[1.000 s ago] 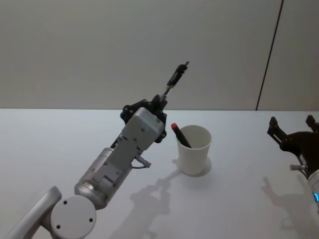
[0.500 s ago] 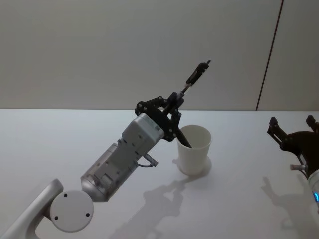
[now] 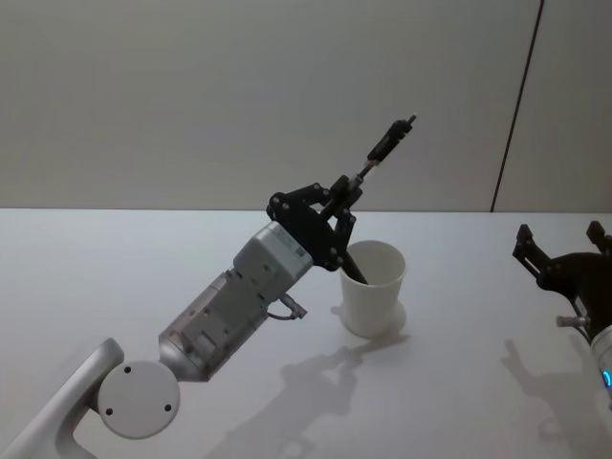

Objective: Place the pen into the pen holder.

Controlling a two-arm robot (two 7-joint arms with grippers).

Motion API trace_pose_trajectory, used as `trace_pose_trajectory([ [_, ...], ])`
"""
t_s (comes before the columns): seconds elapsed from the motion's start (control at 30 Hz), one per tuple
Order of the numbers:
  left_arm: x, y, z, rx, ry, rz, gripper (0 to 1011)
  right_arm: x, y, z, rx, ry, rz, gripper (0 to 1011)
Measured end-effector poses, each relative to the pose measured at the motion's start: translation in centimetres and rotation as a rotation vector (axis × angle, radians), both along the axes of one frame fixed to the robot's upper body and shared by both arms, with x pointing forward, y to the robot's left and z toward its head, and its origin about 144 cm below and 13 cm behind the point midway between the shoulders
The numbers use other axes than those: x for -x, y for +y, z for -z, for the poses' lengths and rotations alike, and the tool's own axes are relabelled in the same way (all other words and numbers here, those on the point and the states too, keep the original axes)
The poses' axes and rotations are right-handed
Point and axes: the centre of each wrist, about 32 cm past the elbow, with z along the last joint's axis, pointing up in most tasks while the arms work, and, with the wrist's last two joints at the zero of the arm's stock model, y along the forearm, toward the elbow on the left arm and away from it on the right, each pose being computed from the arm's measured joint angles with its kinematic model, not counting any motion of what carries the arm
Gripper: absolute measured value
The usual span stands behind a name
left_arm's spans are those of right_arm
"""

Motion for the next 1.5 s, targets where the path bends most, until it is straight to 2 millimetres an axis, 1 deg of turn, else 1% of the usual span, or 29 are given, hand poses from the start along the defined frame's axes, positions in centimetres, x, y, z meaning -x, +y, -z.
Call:
trace_pose_trajectory([
  [0.4,-0.3,0.1,0.1,0.001,-0.01,0.015,142,0.2,-0.1,-0.5,-0.019,-0.004,-0.048,1001],
  [0.67,-0.4,0.1,0.2,0.002,-0.012,0.02,142,0.6,-0.3,-1.5,-0.056,-0.013,-0.123,1001],
  [1.17,-0.4,0.1,0.2,0.002,-0.014,0.022,142,1.1,-0.1,-4.3,-0.192,-0.023,-0.32,1002],
  [1.33,-0.4,0.1,0.2,0.002,-0.014,0.023,142,0.8,0.1,-5.4,-0.25,-0.021,-0.395,1001],
  [1.5,-0.4,0.1,0.2,0.002,-0.015,0.024,142,0.5,0.4,-6.0,-0.291,-0.011,-0.445,1002],
])
